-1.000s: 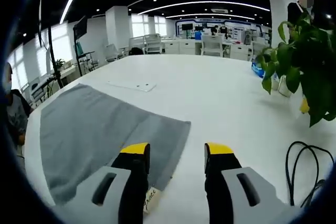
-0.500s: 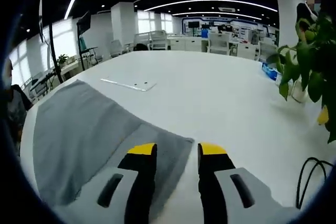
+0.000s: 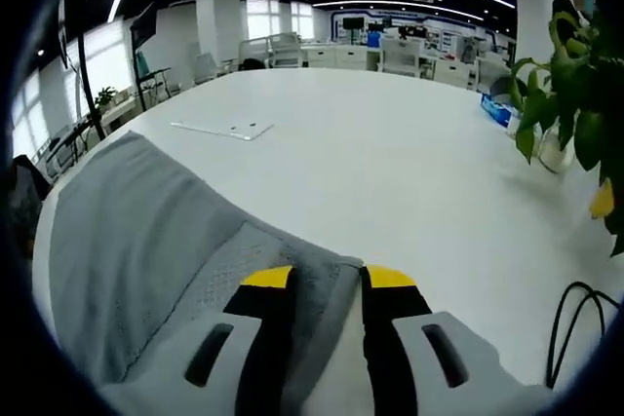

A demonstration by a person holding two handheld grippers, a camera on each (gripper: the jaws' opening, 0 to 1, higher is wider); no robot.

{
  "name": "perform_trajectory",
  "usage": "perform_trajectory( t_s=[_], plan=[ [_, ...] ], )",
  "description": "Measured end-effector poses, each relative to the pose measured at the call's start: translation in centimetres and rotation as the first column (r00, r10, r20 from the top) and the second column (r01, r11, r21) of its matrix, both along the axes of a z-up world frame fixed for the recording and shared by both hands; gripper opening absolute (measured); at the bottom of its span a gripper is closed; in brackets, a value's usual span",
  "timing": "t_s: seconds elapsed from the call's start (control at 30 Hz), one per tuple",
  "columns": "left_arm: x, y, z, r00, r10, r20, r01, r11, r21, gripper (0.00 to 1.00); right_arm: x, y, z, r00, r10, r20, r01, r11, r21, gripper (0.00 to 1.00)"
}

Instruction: Fold the towel on the table until its edges align and the towel forms a compact rectangular stack.

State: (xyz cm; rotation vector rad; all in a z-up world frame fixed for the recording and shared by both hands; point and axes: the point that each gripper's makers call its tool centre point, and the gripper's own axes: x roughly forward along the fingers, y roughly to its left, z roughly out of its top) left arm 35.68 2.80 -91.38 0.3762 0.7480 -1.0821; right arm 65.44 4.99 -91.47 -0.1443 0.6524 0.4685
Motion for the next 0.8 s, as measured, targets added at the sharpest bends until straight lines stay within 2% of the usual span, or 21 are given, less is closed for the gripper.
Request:
perform_trajectory(
  t_s=[0.13,0.23,0.37,0.57,0.63,0.67,0.7,0.8],
  plan=[
    [-0.2,-1.2,0.0,1.000,0.005,-0.006,-0.005,1.000,-0.015,0.09,-0.2,-1.4,0.0,1.000,-0.029,-0.002,0.029,1.000,-0.012,0.25],
    [-0.4,-1.9,0.1,1.000,-0.012,0.000,0.012,1.000,-0.020,0.09,-0.1,-2.0,-0.1,0.999,-0.043,-0.008,0.043,0.999,0.004,0.21],
    [-0.2,-1.8,0.1,1.000,-0.012,-0.011,0.011,1.000,-0.027,0.09,0.0,-1.9,-0.1,1.000,-0.012,0.002,0.012,1.000,-0.020,0.18],
    [-0.2,-1.7,0.3,1.000,-0.018,-0.020,0.017,0.999,-0.029,0.09,-0.3,-1.1,-0.1,1.000,0.019,-0.017,-0.019,1.000,-0.023,0.05],
    [-0.3,-1.6,0.7,0.999,-0.014,-0.044,0.011,0.998,-0.056,0.09,-0.5,-1.1,0.0,0.999,0.010,-0.036,-0.011,1.000,-0.012,0.03],
    [-0.3,-1.6,0.7,0.999,-0.010,-0.049,0.007,0.998,-0.060,0.08,-0.7,-1.0,0.1,0.998,-0.023,-0.063,0.025,0.999,0.030,0.03],
    [-0.2,-1.3,0.6,0.997,0.008,-0.072,-0.013,0.998,-0.059,0.08,-0.8,-1.0,0.2,0.997,-0.025,-0.067,0.028,0.999,0.041,0.02],
    [-0.4,-1.2,1.1,0.997,0.010,-0.077,-0.015,0.998,-0.069,0.08,-1.2,-1.4,1.4,0.998,-0.030,-0.058,0.032,0.999,0.040,0.02]
  ],
)
